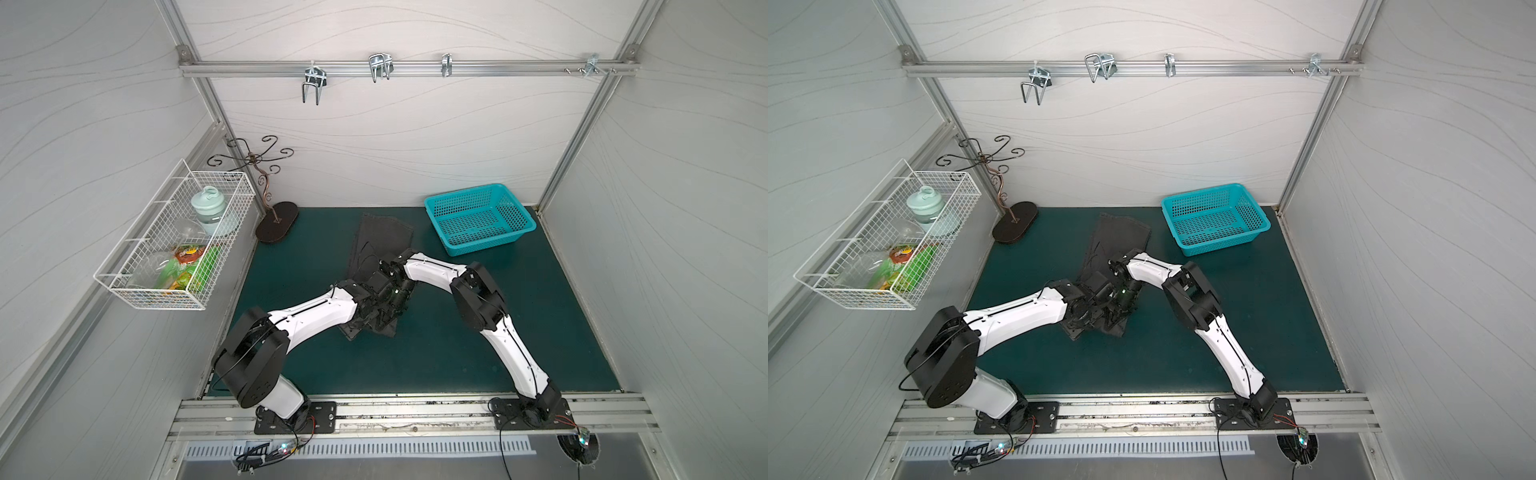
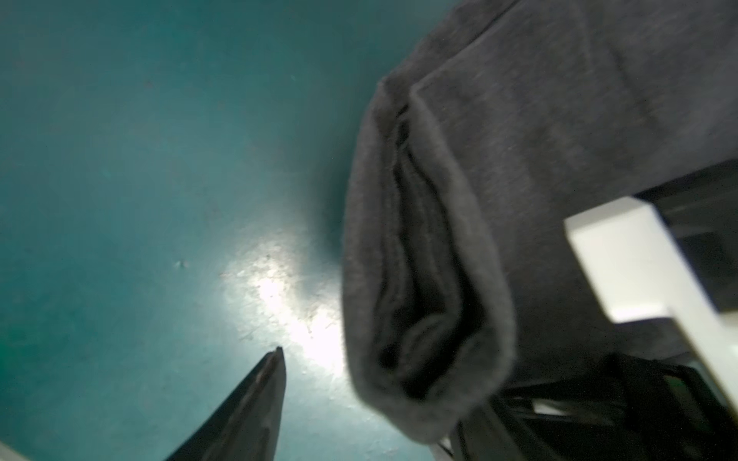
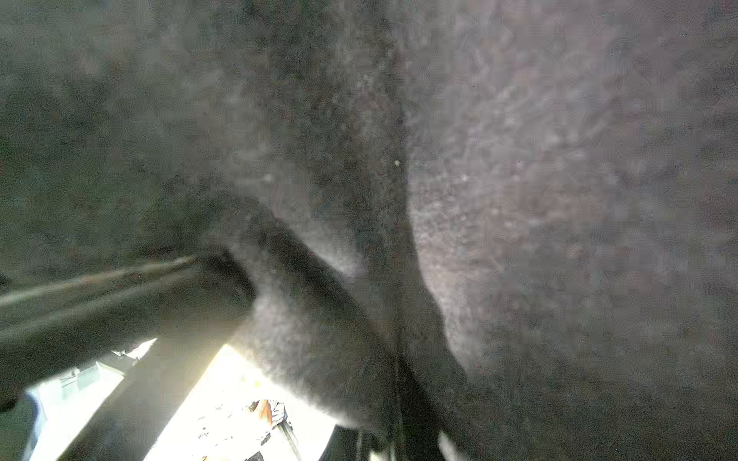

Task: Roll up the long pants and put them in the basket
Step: Roll the long pant at the center of the board.

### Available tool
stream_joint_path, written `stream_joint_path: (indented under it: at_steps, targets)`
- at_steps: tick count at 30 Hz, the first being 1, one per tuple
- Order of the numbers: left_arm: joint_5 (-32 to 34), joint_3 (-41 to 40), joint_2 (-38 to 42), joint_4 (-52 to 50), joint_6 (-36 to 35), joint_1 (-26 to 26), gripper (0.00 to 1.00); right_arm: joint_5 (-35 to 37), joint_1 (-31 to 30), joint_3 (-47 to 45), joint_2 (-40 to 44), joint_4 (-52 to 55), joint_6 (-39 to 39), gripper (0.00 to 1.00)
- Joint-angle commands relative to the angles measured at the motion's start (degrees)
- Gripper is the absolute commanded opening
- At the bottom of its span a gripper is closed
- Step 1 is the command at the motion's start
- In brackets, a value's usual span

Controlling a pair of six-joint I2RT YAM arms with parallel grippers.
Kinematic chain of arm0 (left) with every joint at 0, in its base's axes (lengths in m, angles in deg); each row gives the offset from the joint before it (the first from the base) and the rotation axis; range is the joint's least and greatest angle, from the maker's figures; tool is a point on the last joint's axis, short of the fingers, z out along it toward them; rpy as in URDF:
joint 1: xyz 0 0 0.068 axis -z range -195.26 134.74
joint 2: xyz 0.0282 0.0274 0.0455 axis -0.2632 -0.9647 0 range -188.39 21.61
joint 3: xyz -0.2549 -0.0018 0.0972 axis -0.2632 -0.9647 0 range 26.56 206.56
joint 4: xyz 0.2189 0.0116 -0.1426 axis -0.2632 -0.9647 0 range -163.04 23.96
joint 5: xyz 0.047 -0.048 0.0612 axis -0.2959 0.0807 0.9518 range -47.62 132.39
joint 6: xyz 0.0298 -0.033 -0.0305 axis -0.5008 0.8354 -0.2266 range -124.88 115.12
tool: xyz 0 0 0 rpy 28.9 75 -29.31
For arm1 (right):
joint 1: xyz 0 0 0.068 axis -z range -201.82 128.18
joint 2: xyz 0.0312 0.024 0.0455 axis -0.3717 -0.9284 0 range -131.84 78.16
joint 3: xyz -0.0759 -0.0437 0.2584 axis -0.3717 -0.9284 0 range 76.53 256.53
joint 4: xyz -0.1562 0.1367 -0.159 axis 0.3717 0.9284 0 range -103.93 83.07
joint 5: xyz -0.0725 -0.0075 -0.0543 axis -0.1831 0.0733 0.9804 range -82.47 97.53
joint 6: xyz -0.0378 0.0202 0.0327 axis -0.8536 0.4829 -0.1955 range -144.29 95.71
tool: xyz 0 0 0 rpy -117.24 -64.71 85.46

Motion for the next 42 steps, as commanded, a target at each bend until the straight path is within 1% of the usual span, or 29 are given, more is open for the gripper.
stream_joint_path:
  at_steps: [1,7,10,14,17,18,20,21,23,24,29,38,40,42]
  targets:
    - [3.08,0.65,-1.22,0.62,1.07,0.13,0.68,8.46,-2.05,-4.0,-2.57,0.39,0.2,0.0]
    - [7.15,1.12,0.31,-0.67,2.72,0.02,0.68,9.2,-2.13,-4.78,-1.71,0.16,0.11,0.0]
    - [8.92,0.52,0.72,0.74,3.65,0.02,0.68,8.82,-2.12,-4.74,-1.87,0.34,0.03,0.0]
    - [9.58,0.47,-0.31,2.6,3.83,0.07,0.67,8.94,-2.07,-4.91,-1.79,0.37,-0.06,0.0]
    - [9.7,0.43,-1.56,3.27,4.04,-0.02,0.64,8.63,-2.1,-5.12,-1.48,0.32,-0.15,0.0]
    - [9.7,0.25,-1.95,3.66,4.01,-0.19,0.61,8.44,-2.12,-5.27,-1.35,0.2,-0.3,0.0]
    - [9.68,-0.43,-2.26,4.8,3.86,-0.62,0.51,8.34,-2.07,-5.65,-1.0,0.12,-0.37,0.0]
    - [9.54,-1.07,-2.26,5.67,3.71,-1.0,0.42,8.32,-2.07,-5.87,-0.75,-0.04,-0.42,0.0]
    - [9.2,-2.4,-2.19,7.38,3.5,-1.98,0.19,8.25,-2.07,-6.46,-0.38,-0.12,-0.59,0.0]
    - [8.89,-3.18,-2.13,8.13,3.44,-2.49,0.11,8.1,-2.07,-6.74,-0.12,-0.22,-0.67,0.0]
    - [7.28,-6.0,-2.17,11.33,2.49,-5.56,0.0,8.23,-2.09,-7.89,1.04,-0.49,-0.94,0.0]
    - [4.0,-8.69,-1.89,12.77,0.04,-10.33,0.0,8.3,-2.07,-10.38,5.22,-0.14,-2.08,0.0]
    - [3.63,-8.5,-2.0,12.86,-0.92,-11.36,0.0,8.42,-2.09,-10.73,6.49,0.12,-2.26,0.01]
    - [3.45,-8.14,-2.25,12.75,-1.78,-12.29,0.0,8.34,-2.07,-11.33,7.67,0.29,-2.41,0.06]
